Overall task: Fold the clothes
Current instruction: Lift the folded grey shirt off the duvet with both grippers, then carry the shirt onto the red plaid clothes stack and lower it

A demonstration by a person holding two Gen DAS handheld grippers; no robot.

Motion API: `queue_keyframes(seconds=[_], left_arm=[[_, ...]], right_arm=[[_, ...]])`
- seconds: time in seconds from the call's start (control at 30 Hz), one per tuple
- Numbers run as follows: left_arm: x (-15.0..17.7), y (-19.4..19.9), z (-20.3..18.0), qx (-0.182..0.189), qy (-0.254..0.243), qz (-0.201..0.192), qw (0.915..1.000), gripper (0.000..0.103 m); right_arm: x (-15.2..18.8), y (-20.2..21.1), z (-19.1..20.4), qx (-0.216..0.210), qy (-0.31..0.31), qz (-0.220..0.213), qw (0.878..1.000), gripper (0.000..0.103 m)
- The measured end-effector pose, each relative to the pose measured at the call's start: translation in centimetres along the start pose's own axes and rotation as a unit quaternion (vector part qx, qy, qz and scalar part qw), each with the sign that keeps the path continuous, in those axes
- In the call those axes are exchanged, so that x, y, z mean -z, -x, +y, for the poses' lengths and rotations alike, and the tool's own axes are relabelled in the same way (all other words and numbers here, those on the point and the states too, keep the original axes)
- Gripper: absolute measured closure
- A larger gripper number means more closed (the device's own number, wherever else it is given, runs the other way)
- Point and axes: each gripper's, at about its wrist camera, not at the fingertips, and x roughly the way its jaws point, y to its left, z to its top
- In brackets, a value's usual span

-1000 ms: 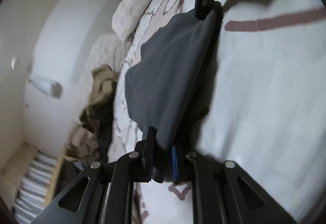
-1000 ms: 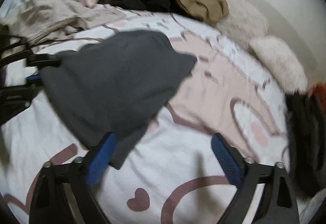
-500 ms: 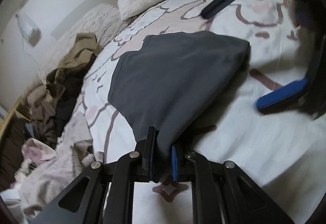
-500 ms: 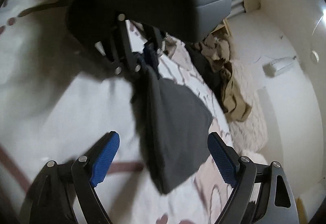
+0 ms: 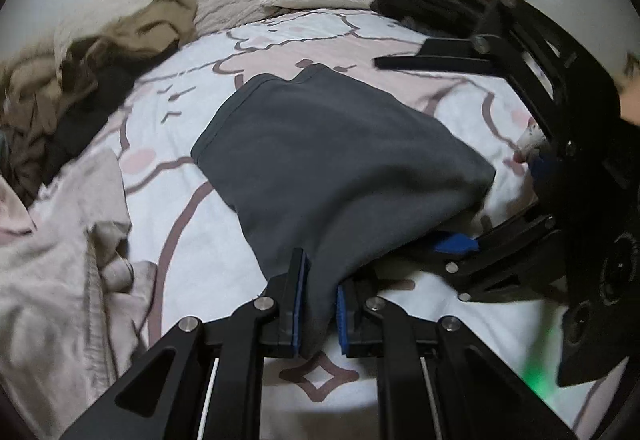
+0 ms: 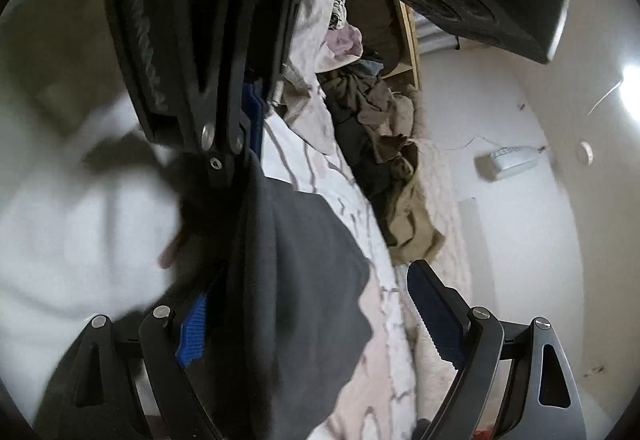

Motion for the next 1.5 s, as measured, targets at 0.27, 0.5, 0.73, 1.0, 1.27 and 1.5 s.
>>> queue_keyframes(seconds=[0.27, 0.5, 0.73, 1.0, 1.27, 1.5], left_arm=[[0.1, 0.3, -0.4, -0.007, -0.008, -0.006, 0.9999, 0.09], [1.0, 0.5, -3.6, -0.118, -0.108, -0.036, 0.9864, 0.092], [-2.3, 3.9, -2.9, -0.135, -0.086, -0.084, 0.9836, 0.094], [-12.9, 9.9, -4.5, -0.094, -0.067, -0.175, 0.9778, 0.094], [-26.5, 12.5, -11.3, -0.052, -0.101, -0.263, 0.9581, 0.094], [-39.2, 9.3, -17.1, -0.012, -0.084, -0.297, 0.9511, 0.094]], right_arm=[[3.7, 0.1, 2.1, 0.051, 0.106, 0.013, 0.993, 0.064], [5.3, 0.8, 1.8, 0.028, 0.123, 0.011, 0.992, 0.089], [4.6, 1.6, -2.8, 0.018, 0.071, 0.023, 0.997, 0.091], [6.1, 4.0, -14.4, 0.111, 0.007, 0.063, 0.992, 0.092], [13.7, 7.2, -27.5, 0.171, -0.031, 0.142, 0.974, 0.092], [22.8, 7.5, -39.4, 0.205, -0.058, 0.219, 0.952, 0.092]])
